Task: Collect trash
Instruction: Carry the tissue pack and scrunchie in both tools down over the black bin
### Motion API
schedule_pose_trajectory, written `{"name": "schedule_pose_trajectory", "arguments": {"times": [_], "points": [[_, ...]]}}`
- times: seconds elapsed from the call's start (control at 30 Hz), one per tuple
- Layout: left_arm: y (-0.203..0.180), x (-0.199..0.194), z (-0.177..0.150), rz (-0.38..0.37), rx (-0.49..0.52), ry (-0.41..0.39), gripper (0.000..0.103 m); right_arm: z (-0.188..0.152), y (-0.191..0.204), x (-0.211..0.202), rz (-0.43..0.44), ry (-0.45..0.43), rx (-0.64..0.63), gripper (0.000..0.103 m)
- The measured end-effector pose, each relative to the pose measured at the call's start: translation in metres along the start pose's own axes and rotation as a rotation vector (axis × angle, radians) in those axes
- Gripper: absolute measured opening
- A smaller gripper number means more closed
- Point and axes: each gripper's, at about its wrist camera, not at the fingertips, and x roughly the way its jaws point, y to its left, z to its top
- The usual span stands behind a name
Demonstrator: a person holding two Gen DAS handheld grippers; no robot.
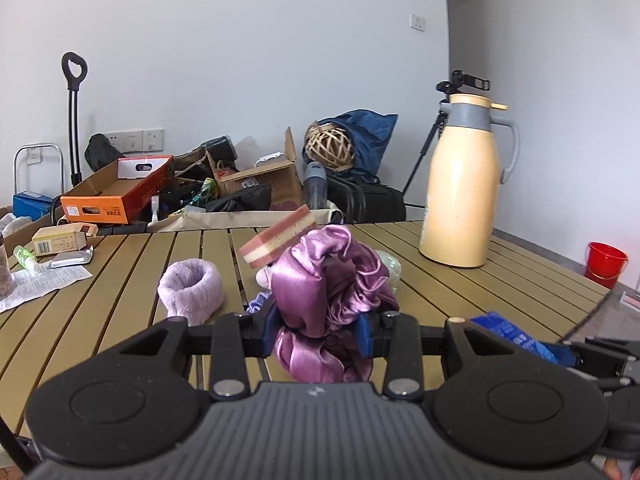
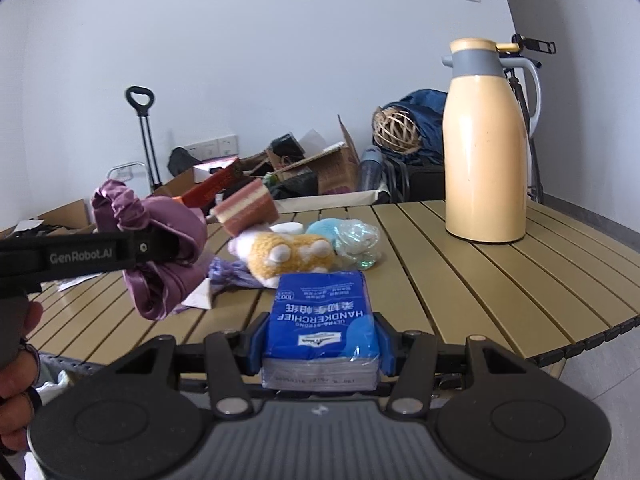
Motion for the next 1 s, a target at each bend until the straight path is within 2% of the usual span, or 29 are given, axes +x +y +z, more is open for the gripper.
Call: {"name": "schedule_pose_trajectory", "arguments": {"times": [0.2, 0.4, 0.57, 0.77, 1.0], "points": [[0.006, -0.03, -0.015, -0.019, 0.039, -0.004, 0.038, -0.008, 0.005, -0.015, 0.035, 0.018, -0.008, 0.051], [0.009, -0.053, -0.034, -0.041, 0.035, 0.038, 0.038, -0.022, 0.024, -0.03, 0.076, 0.045, -0.053, 0.051], [0.014, -0.073, -0.053, -0.05, 0.001, 0.08, 0.038, -0.043, 0.036, -0.04, 0.124, 0.105, -0.043, 0.051], [0.018, -0.083, -0.076, -0.047, -0.005, 0.164, 0.038, -0.062, 0.047, -0.037, 0.135, 0.178, -0.051, 0.051], [0.022, -0.064, -0.104, -0.029, -0.02, 0.304, 0.038, -0.082, 0.054, -0.021, 0.122, 0.272, -0.068, 0.051]]}}
